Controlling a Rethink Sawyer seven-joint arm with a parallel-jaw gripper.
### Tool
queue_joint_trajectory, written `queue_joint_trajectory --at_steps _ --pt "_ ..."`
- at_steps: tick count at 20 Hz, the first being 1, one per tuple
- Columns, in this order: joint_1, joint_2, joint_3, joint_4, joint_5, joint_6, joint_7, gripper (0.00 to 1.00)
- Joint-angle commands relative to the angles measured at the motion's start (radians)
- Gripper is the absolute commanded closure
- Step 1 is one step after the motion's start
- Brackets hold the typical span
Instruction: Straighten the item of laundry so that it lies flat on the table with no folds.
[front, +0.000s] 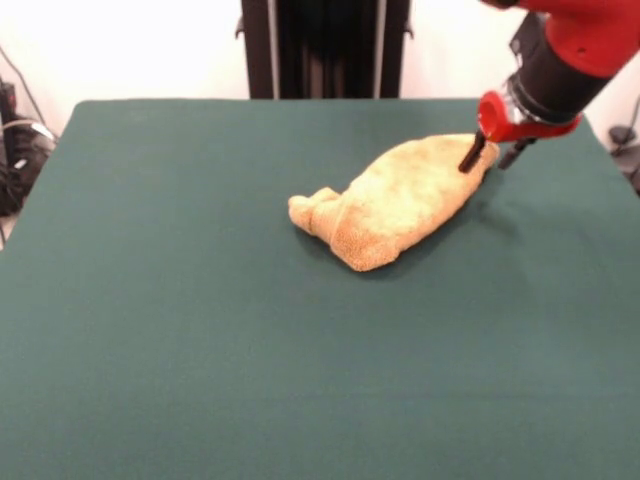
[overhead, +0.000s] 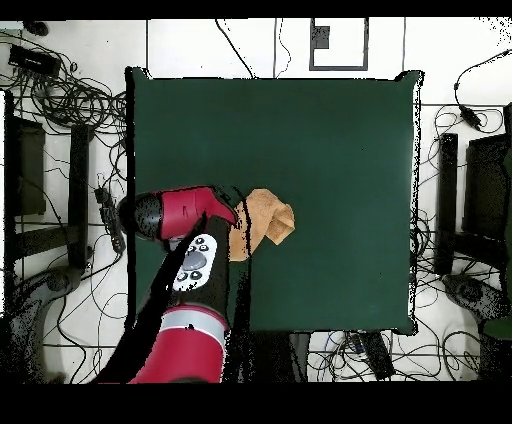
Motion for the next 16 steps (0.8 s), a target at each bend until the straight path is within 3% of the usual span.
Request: queue_joint_trajectory --at_steps 1,16 --pt "-0.034 0.063 0.113 0.031 0.080 0.046 0.210 0.00" --pt "-0.038 0.086 0.127 0.036 0.110 0.108 0.202 0.00"
